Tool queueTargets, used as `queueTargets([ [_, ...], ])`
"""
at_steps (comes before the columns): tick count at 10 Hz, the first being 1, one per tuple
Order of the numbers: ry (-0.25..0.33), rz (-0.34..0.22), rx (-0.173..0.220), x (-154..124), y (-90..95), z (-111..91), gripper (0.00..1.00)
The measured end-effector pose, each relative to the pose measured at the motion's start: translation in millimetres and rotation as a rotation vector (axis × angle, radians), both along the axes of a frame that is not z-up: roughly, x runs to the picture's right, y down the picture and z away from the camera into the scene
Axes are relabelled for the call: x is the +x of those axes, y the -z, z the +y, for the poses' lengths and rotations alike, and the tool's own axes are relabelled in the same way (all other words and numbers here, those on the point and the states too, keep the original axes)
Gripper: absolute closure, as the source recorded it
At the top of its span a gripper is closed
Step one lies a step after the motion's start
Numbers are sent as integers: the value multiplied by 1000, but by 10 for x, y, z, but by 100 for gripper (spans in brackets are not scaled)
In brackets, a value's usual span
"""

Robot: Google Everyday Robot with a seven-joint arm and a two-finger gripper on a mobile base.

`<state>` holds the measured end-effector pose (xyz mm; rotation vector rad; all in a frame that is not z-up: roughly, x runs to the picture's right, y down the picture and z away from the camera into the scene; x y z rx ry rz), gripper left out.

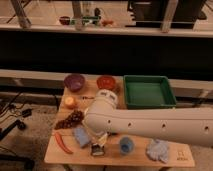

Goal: Place sponge in plastic cup

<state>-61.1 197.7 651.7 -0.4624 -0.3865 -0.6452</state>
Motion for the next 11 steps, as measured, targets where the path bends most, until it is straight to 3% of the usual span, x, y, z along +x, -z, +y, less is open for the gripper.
queueTargets([
  [3,19,-66,-61,-242,3,158,20],
  [6,58,-111,-92,-533,-46,234,20],
  [8,75,-132,-98,-718,-96,198,20],
  [11,77,-131,-101,-725,-103,195,20],
])
